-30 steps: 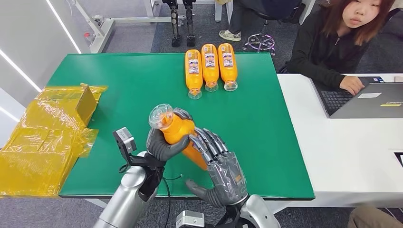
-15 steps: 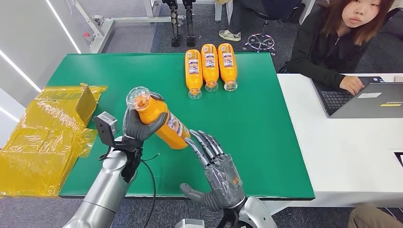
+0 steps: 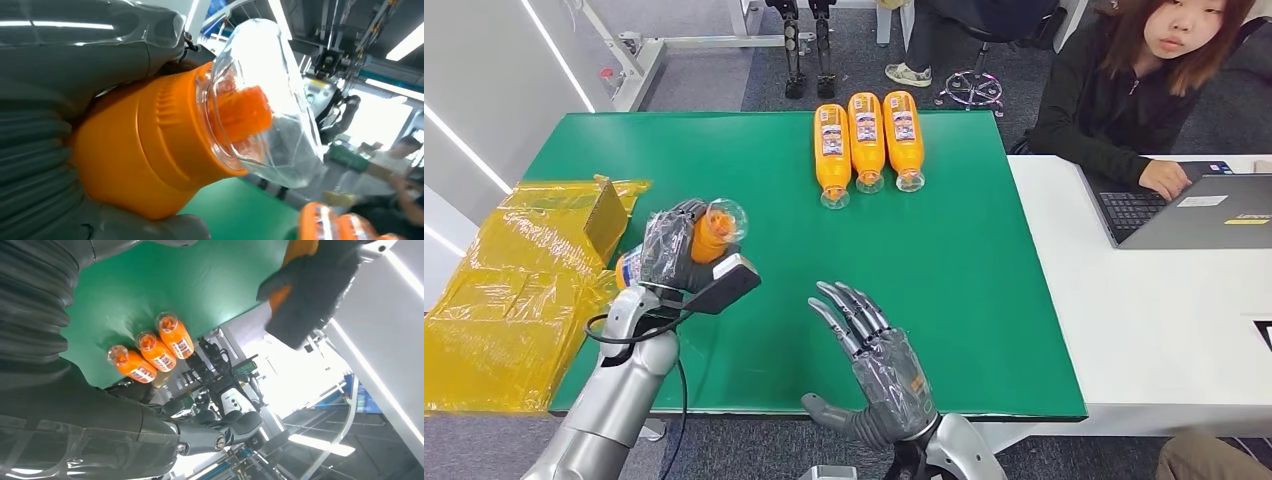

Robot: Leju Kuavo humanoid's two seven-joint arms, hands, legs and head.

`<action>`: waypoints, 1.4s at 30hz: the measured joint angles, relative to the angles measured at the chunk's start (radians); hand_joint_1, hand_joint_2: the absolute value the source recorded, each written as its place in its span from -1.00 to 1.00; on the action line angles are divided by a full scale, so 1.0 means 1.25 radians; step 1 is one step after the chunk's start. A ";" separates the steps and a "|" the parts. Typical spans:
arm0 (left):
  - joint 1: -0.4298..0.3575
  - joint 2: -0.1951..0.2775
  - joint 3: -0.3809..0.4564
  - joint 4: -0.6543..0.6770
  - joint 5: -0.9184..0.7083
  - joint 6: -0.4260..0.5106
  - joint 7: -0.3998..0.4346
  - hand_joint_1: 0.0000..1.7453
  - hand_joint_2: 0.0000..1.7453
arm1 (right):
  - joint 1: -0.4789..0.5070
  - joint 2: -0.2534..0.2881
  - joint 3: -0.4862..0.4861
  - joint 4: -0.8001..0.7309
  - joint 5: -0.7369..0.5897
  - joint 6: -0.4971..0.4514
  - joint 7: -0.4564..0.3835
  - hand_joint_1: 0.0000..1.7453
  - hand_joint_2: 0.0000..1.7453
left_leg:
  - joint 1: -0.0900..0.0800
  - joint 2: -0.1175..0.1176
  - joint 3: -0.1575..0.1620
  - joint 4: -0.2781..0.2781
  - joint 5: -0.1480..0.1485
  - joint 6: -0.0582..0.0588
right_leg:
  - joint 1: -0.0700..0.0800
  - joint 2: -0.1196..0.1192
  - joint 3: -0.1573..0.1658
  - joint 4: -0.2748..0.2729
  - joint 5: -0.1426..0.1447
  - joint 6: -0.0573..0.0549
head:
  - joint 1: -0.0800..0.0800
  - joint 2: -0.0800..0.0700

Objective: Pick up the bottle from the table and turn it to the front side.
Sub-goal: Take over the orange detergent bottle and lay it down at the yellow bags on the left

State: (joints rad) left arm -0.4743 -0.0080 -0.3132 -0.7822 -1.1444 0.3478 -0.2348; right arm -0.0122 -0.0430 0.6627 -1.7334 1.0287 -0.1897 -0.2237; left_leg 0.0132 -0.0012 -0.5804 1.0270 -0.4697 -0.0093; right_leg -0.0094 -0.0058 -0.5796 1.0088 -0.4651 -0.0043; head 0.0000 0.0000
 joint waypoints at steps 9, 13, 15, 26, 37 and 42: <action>-0.053 0.037 -0.062 0.144 -0.199 0.006 0.079 1.00 1.00 | 0.002 -0.013 0.004 0.005 -0.015 -0.011 -0.005 -1.00 1.00 | 0.000 0.001 0.000 0.000 0.000 0.000 | 0.000 0.001 0.000 0.000 0.000 0.000 | 0.000 0.000; -0.059 0.055 -0.080 0.207 -0.238 0.008 0.117 1.00 1.00 | 0.002 -0.022 0.008 0.012 -0.033 -0.013 -0.022 -1.00 1.00 | 0.000 0.002 0.000 0.000 0.000 0.000 | 0.000 0.002 -0.001 0.000 0.000 0.000 | 0.000 0.000; -0.060 0.068 -0.088 0.237 -0.260 0.012 0.144 1.00 1.00 | 0.001 -0.025 0.011 0.016 -0.043 -0.012 -0.028 -1.00 1.00 | 0.000 0.002 0.000 0.000 0.000 0.000 | 0.000 0.003 -0.001 0.000 0.000 0.000 | 0.000 0.000; -0.076 0.142 -0.107 0.346 -0.325 -0.023 0.239 1.00 1.00 | 0.010 -0.038 0.018 0.027 -0.059 -0.019 -0.031 -1.00 1.00 | 0.000 0.002 0.000 0.000 0.000 0.000 | 0.000 0.003 -0.001 0.000 0.000 0.000 | 0.000 0.000; -0.094 0.162 -0.118 0.375 -0.338 -0.051 0.270 -1.00 1.00 | 0.015 -0.039 0.018 0.039 -0.059 -0.019 -0.032 -1.00 1.00 | 0.000 0.002 0.000 0.000 0.000 0.000 | 0.000 0.003 -0.001 0.000 0.000 0.000 | 0.000 0.000; -0.104 0.161 -0.127 0.378 -0.339 -0.058 0.278 -1.00 1.00 | 0.016 -0.039 0.018 0.044 -0.059 -0.019 -0.032 -1.00 1.00 | 0.000 0.002 0.000 0.000 0.000 0.000 | 0.000 0.003 -0.001 0.000 0.000 0.000 | 0.000 0.000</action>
State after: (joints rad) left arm -0.6038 0.1938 -0.4721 -0.3091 -1.5675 0.2757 0.1133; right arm 0.0072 -0.0916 0.6851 -1.6778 0.9548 -0.2132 -0.2635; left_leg 0.0133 0.0015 -0.5801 1.0269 -0.4697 -0.0095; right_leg -0.0093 -0.0020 -0.5809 1.0093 -0.4648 -0.0047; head 0.0000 0.0000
